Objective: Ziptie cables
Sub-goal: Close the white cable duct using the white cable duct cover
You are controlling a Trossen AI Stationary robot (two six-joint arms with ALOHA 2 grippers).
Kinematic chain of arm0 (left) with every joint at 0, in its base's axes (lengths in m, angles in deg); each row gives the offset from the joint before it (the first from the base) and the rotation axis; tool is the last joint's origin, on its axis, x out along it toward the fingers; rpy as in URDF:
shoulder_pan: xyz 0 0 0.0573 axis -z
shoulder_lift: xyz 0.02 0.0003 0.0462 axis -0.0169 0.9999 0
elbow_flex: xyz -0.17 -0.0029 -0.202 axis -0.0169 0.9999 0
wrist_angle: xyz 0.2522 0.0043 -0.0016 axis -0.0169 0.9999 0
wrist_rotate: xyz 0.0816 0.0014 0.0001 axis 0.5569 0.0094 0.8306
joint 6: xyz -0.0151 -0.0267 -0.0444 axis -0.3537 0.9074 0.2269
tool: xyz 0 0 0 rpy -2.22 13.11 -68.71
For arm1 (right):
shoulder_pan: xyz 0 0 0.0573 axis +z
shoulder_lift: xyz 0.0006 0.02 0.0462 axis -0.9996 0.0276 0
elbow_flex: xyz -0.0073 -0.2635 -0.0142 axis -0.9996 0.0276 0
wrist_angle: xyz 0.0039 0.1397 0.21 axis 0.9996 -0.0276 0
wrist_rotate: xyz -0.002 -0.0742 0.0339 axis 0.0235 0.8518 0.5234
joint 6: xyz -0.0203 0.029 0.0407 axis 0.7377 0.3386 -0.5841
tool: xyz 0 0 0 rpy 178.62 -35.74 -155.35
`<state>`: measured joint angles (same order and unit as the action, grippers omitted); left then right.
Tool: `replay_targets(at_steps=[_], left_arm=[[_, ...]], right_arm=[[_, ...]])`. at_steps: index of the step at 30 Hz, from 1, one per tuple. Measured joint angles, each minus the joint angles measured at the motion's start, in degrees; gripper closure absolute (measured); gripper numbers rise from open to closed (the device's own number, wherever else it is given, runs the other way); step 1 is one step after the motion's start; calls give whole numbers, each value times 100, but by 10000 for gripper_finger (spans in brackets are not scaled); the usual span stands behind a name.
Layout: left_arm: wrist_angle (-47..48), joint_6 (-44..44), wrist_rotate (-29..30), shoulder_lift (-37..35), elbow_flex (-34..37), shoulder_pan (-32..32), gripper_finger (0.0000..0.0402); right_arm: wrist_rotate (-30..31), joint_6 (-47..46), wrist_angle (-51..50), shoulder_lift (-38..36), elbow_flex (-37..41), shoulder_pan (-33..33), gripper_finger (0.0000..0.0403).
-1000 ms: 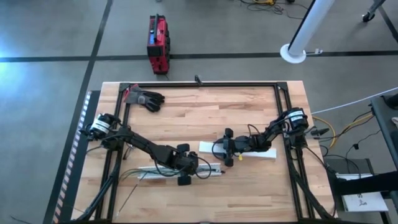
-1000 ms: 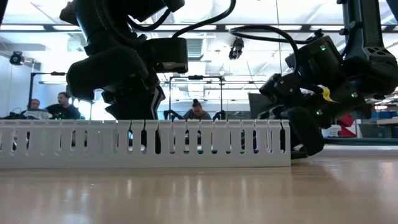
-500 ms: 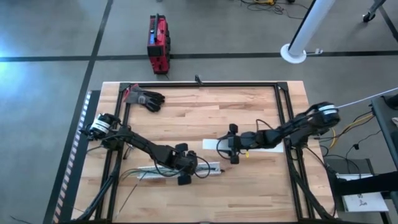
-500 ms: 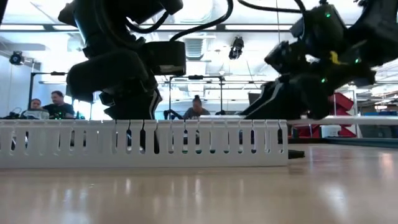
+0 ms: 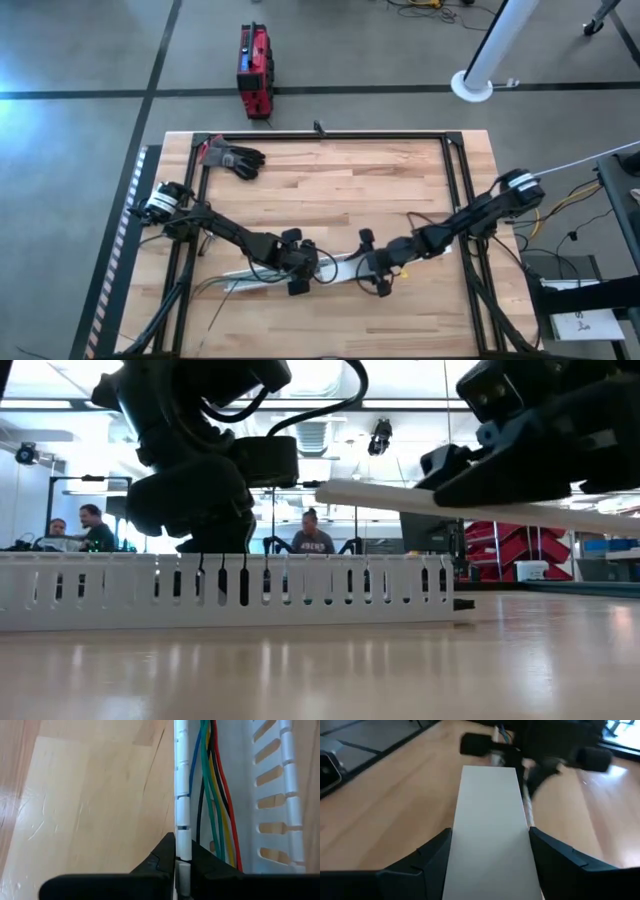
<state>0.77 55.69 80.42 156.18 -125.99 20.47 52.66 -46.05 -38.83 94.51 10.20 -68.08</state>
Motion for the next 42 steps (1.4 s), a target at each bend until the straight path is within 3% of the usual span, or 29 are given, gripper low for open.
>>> replay_targets(at_steps=[6, 11, 17, 24, 33, 37, 42], left_arm=[[-258, -147, -8, 11, 8, -26, 400], [-247, -583, -7, -20, -22, -28, 388], [-137, -721, -1, -176, -175, -91, 318], [944, -423, -23, -407, -664, -56, 216], [1831, 270, -993, -629, -1078, 119, 105], [1852, 505, -955, -645, -1118, 404, 83], [1823, 786, -284, -614, -889, 717, 82]], right_arm=[[298, 72, -435, 806, -622, 13, 184], [623, 131, -699, 984, -876, 12, 184], [624, 164, -736, 831, -891, 16, 184], [627, 232, -901, 800, -899, 13, 184], [813, 186, -990, 793, -912, 13, 184], [822, 177, -988, 792, -912, 9, 184], [824, 141, -988, 789, -917, 0, 184]])
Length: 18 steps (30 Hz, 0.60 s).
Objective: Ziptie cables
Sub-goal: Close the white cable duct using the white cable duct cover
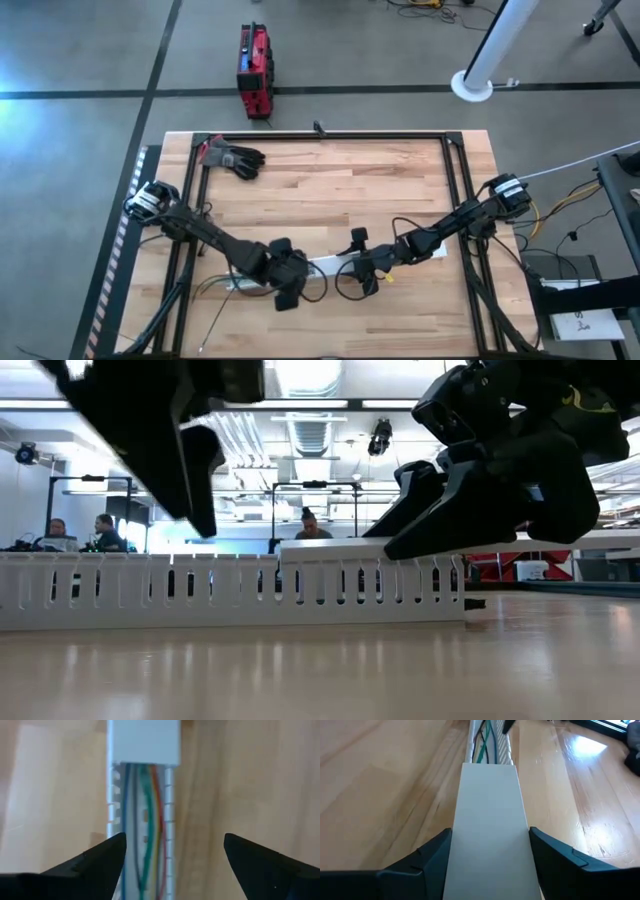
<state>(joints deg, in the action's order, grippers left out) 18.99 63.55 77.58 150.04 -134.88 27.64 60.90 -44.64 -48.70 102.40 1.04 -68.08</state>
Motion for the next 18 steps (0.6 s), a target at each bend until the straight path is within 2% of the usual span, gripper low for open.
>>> replay_targets(at_steps=[7, 18], left_arm=[[-553, 17, 586, 4, 484, 24, 89], [-1479, -101, 804, 9, 1215, 7, 90]], right_arm=[[-4, 3, 14, 0, -55, -2, 184], [0, -15, 2, 5, -79, -26, 184]])
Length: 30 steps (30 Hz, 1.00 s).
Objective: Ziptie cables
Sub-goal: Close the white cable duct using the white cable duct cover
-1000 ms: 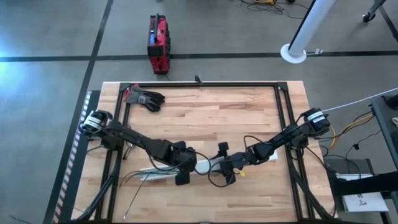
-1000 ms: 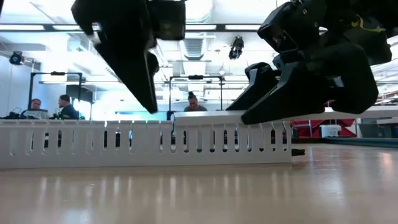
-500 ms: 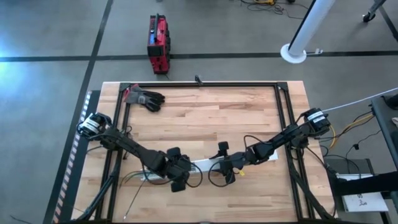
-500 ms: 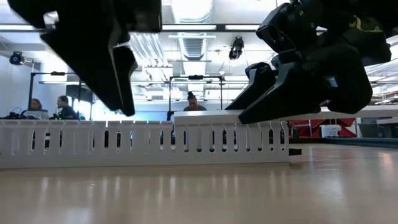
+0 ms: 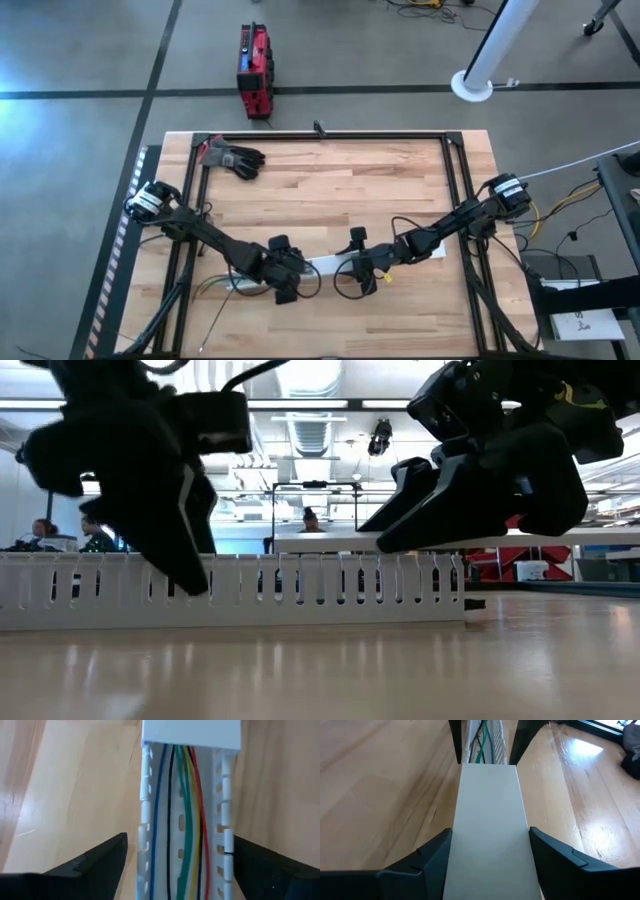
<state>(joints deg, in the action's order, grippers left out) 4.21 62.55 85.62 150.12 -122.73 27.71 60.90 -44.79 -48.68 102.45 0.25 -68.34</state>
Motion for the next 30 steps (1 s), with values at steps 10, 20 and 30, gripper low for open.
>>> replay_targets(at_steps=[10, 20, 30], left_arm=[[-1565, -105, 95, 91, 914, -9, 91], [-2226, -123, 100, 192, 1348, -4, 93], [-2199, -126, 90, 203, 1361, -7, 96]], right_arm=[[-74, 59, 0, 6, 0, 0, 184], [-68, 115, 0, 10, 0, -40, 184], [-161, 116, -2, 13, 0, -61, 184]])
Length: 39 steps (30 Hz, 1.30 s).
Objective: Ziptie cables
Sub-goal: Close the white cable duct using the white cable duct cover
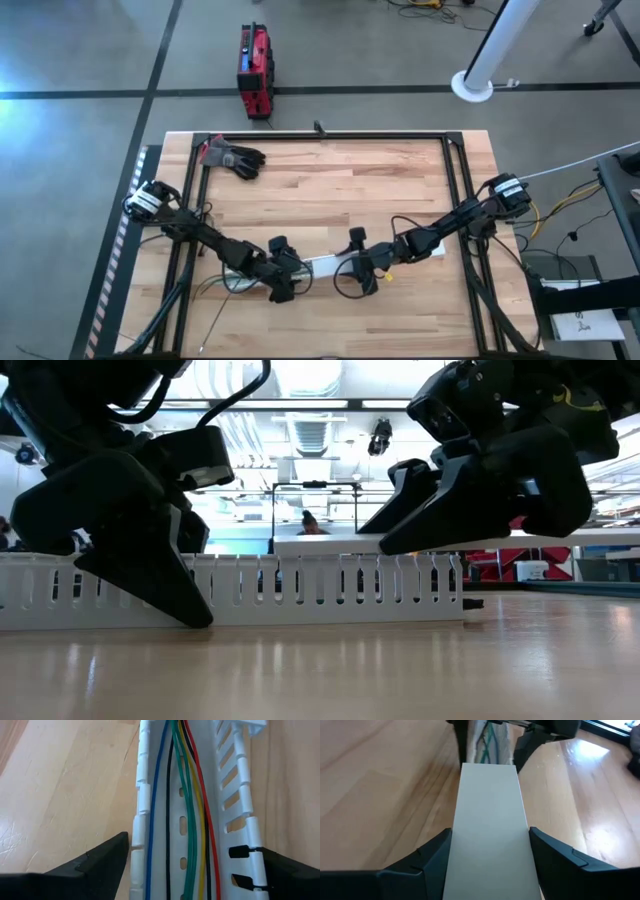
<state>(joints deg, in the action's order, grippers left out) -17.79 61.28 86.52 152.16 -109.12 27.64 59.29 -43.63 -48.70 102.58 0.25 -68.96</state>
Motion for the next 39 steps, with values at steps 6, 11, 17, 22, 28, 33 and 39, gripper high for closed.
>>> replay_targets(at_steps=[6, 11, 17, 22, 28, 33, 39], left_arm=[[-27, -112, -34, 4, 4, 0, 176], [-50, -152, -4, 7, 9, -4, 196], [-70, -224, -4, 9, 17, -4, 196], [-154, -357, -4, 11, 13, -7, 170], [-199, -388, -2, 11, 17, -7, 188], [-223, -391, 0, 11, 17, -7, 190], [-238, -306, 14, 11, 15, -7, 180]], right_arm=[[-204, -4, 2, 0, 0, 0, 184], [-179, 1, 0, 0, 2, -34, 184], [145, 170, 0, 0, 2, -39, 184], [163, 244, -25, 0, 2, -48, 184], [88, 199, -65, 0, 2, -47, 184], [56, 136, -99, 0, 2, -46, 184], [67, 58, -106, 0, 2, -48, 184]])
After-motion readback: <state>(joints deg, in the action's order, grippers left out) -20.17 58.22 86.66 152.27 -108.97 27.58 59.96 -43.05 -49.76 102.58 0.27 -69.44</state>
